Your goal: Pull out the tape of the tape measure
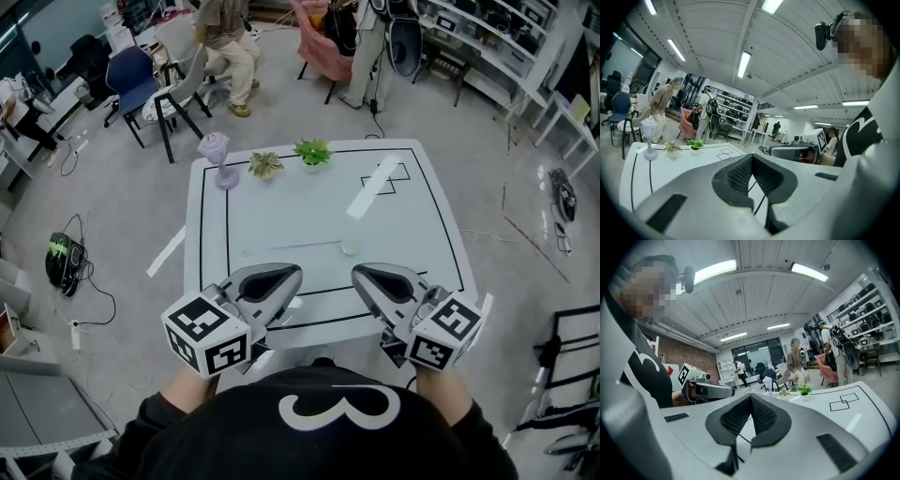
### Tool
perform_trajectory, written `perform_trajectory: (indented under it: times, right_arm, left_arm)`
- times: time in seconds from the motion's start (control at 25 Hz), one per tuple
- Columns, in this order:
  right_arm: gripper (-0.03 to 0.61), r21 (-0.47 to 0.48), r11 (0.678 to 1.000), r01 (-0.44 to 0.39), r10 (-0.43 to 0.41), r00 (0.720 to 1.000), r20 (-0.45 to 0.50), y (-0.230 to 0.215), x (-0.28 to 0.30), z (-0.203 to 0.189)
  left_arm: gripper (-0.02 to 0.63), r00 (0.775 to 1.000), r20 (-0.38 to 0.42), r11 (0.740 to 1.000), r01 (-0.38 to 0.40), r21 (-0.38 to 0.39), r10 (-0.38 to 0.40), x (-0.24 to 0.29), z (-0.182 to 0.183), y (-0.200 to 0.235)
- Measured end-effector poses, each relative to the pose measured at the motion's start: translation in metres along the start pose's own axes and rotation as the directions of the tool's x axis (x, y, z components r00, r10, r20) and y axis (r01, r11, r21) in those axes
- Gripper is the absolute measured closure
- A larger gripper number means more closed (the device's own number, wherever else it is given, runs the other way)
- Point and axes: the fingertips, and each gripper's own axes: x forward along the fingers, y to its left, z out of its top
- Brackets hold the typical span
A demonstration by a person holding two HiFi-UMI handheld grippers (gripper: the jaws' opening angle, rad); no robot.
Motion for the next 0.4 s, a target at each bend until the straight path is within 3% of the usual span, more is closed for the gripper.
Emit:
perform_trajectory:
  times: [0.4]
  right_arm:
    - [0.577, -0.007, 1.0, 0.013, -0.013, 1.0, -0.022, -0.0078, -0.0044, -0.0044]
  left_arm:
    - [0.607, 0.999, -0.031, 1.0, -0.017, 0.008, 0.017, 0.0086, -0.0044, 0.0039]
